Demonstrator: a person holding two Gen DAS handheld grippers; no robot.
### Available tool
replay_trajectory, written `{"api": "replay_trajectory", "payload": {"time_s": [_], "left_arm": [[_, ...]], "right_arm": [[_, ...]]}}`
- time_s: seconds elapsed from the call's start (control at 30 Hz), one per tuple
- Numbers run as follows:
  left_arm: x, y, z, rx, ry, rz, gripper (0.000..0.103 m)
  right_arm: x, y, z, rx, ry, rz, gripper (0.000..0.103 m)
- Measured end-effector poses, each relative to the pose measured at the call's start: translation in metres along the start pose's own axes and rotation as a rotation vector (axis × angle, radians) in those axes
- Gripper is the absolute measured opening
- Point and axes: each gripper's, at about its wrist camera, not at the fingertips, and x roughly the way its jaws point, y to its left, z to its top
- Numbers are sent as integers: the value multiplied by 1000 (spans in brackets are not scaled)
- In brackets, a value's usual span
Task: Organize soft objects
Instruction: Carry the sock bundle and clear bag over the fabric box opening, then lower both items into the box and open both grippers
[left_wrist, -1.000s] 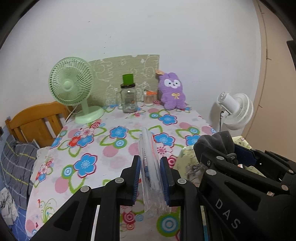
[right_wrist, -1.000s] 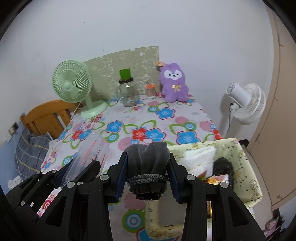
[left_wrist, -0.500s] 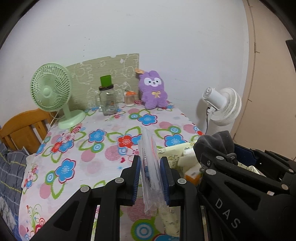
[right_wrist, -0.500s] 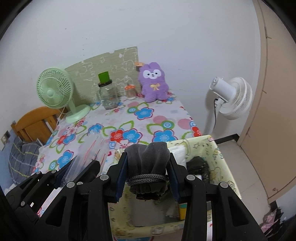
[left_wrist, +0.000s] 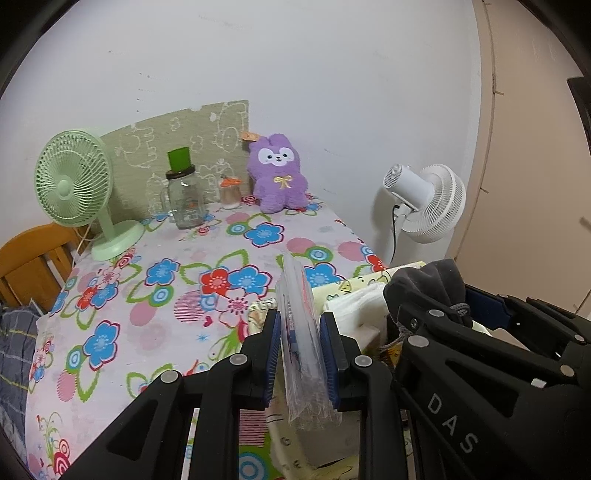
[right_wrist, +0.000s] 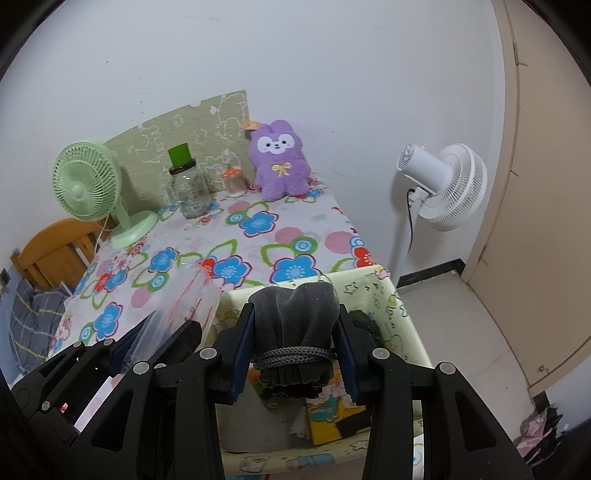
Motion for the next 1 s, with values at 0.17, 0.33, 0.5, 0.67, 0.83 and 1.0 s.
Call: {"api": "replay_trajectory", "payload": {"time_s": [0.17, 0.33, 0.5, 0.67, 0.83, 1.0], "left_arm": [[10, -6, -1, 6, 21, -14, 21], [22, -13, -5, 17, 61, -29, 26], [32, -18, -8, 31, 93, -28, 35], [36, -23, -10, 50, 99, -22, 56], [44, -22, -9, 45, 134, -10, 67], [46, -22, -8, 42, 136, -3, 76]], "right_arm": [[7, -10, -2, 9, 18, -15, 44], [15, -19, -7, 26, 45, -21, 44], [23, -26, -13, 37, 71, -21, 44], [30, -30, -15, 48, 87, -22, 44], [37, -36, -17, 65, 100, -17, 44], [42, -39, -15, 80, 98, -3, 44]]}}
